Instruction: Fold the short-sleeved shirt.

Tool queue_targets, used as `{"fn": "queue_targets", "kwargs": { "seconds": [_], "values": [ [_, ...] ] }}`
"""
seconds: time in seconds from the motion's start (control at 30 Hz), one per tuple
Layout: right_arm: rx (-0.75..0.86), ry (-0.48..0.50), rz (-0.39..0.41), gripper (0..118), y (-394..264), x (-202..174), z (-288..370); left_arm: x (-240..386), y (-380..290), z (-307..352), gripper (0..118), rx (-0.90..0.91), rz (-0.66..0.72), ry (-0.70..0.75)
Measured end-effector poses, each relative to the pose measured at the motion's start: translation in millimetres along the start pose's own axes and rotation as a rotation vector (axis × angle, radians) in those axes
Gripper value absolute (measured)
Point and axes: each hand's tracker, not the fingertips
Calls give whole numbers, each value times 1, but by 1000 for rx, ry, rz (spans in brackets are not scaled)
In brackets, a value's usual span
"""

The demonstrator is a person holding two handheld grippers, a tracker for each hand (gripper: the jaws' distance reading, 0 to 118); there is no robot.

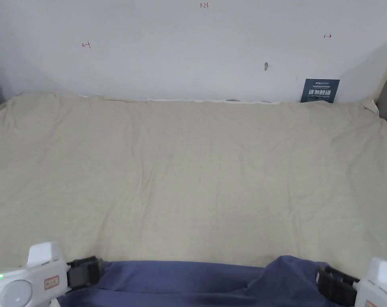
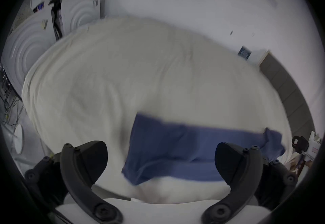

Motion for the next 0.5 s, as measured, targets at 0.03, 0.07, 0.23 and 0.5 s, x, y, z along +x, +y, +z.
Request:
{"fn": "queue_targets", "kwargs": {
  "seconds": [0.03,0.07,0.23,0.5],
  "values": [
    [54,8,10,111,11,-6,9,8,9,10,116,50,-11,-17],
    [102,17,23,111,24,-13,18,9,20,9,116,101,-20,-35],
    [323,38,77,111,72,-50,57,52,55,56,116,389,-65,-80],
    [579,2,195,83,95,-95,90,95,64,81,56,675,-150,-61]
  ]
}}
